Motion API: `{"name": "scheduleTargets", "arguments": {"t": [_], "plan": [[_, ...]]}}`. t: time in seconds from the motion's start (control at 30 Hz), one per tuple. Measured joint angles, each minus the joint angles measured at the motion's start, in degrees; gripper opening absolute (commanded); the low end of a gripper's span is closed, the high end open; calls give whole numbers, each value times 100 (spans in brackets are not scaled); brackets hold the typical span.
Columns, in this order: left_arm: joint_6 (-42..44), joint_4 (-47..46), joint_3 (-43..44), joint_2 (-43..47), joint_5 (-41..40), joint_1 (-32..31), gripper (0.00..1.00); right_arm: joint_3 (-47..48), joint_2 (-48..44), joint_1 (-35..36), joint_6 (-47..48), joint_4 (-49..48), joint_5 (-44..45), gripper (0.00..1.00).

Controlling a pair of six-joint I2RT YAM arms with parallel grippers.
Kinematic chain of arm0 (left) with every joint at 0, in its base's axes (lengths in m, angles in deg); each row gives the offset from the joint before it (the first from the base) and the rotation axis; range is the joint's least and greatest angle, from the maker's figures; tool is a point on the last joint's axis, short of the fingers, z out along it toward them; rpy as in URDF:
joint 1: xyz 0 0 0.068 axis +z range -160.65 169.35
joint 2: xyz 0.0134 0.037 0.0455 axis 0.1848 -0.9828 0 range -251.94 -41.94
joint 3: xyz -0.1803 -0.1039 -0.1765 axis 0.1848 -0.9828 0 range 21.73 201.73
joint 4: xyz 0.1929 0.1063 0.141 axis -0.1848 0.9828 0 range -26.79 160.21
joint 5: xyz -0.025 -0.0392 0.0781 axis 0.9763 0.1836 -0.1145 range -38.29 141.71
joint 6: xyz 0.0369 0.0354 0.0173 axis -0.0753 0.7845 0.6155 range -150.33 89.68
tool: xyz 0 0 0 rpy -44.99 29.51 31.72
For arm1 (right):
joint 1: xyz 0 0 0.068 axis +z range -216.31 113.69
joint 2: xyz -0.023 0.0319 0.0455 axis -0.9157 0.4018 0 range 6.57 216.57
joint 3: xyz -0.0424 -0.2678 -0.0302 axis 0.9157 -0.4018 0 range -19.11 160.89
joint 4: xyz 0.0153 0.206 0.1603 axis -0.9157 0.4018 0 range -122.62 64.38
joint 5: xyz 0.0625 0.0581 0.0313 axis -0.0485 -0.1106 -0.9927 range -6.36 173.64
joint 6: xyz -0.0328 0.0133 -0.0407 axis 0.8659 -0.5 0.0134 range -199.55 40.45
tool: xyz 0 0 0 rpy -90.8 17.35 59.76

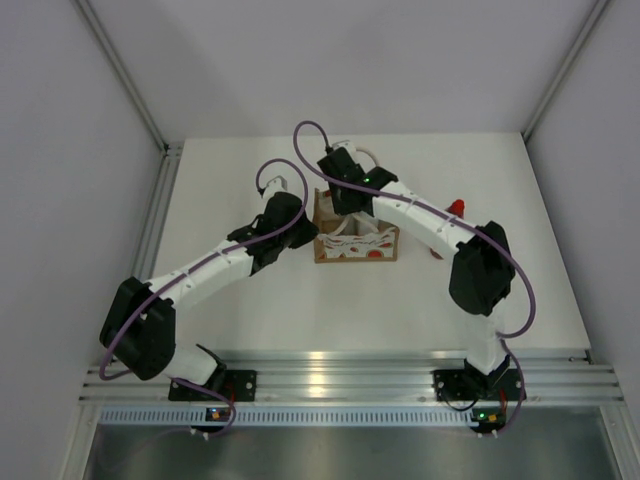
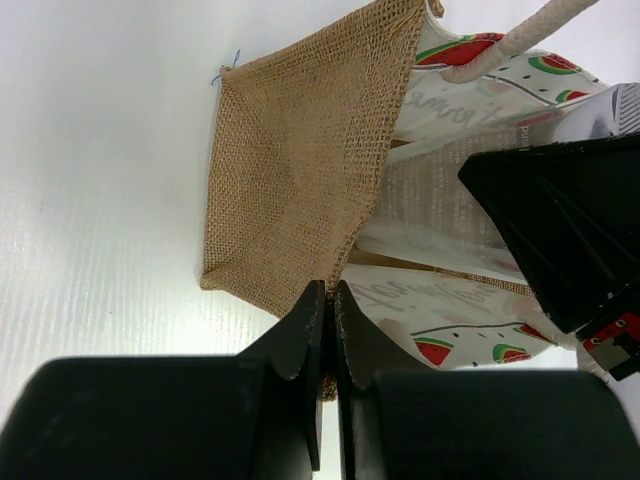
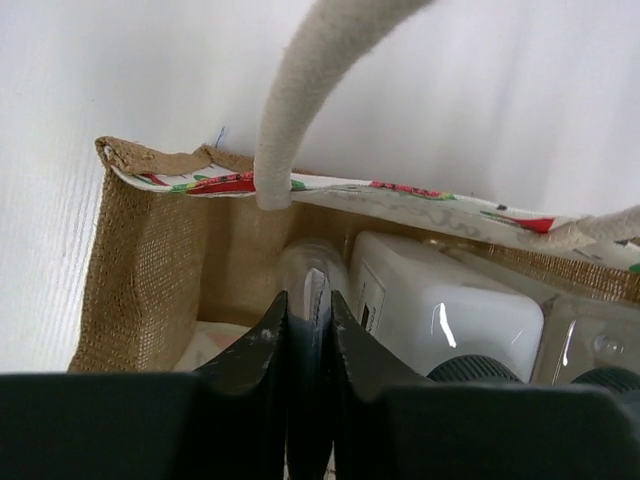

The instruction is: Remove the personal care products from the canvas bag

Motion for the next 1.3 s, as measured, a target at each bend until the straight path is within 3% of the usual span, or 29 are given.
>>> {"name": "scheduleTargets", "arguments": {"t": [0.13,1.3], "plan": [[0,-2,0,2,0,0,0,15,11,0,-7,2,33,0],[2,63,-2,46,-63,7,0,7,-592,0,326,68,57,0]]}}
